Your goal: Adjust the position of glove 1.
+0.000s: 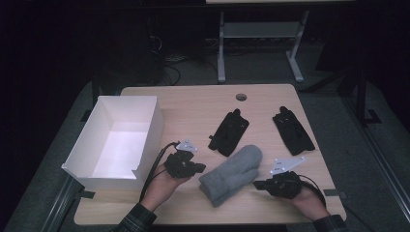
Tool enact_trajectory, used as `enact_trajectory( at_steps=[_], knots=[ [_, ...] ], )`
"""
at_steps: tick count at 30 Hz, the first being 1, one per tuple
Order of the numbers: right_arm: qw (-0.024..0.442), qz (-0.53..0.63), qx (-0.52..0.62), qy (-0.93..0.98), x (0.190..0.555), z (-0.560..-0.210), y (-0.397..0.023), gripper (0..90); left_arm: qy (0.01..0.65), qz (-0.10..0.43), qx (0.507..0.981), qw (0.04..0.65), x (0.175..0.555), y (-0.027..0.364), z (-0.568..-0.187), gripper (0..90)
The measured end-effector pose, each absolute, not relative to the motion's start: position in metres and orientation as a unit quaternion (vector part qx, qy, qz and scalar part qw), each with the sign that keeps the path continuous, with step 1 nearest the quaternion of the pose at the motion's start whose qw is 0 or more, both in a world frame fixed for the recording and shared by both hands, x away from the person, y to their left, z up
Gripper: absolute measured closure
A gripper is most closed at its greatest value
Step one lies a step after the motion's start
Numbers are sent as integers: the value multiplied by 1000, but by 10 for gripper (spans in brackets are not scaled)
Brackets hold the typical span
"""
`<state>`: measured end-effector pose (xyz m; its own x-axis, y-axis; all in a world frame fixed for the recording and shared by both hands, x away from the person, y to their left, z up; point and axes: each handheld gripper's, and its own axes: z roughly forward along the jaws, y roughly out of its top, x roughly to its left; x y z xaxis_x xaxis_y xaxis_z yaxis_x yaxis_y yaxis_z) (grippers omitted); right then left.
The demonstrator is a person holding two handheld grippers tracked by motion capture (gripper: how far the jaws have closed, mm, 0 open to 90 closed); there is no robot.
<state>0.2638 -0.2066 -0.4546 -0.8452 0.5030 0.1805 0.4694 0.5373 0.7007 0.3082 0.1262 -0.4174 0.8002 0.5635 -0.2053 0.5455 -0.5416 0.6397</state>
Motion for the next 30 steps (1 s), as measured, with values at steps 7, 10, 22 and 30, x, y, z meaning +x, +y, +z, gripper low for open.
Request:
enact_trajectory(
  at_steps=[7,10,22,30],
  knots=[
    [23,375,280,883,271,-462,-193,900,307,-12,890,338,309,120,-432,893],
    [22,373,280,885,274,-464,-191,897,304,-21,892,334,306,116,-436,892],
    [7,375,253,892,281,-468,-168,898,292,-44,897,329,282,119,-443,889],
    [-6,381,230,896,279,-469,-148,899,297,-50,894,331,272,128,-443,886]
  ],
)
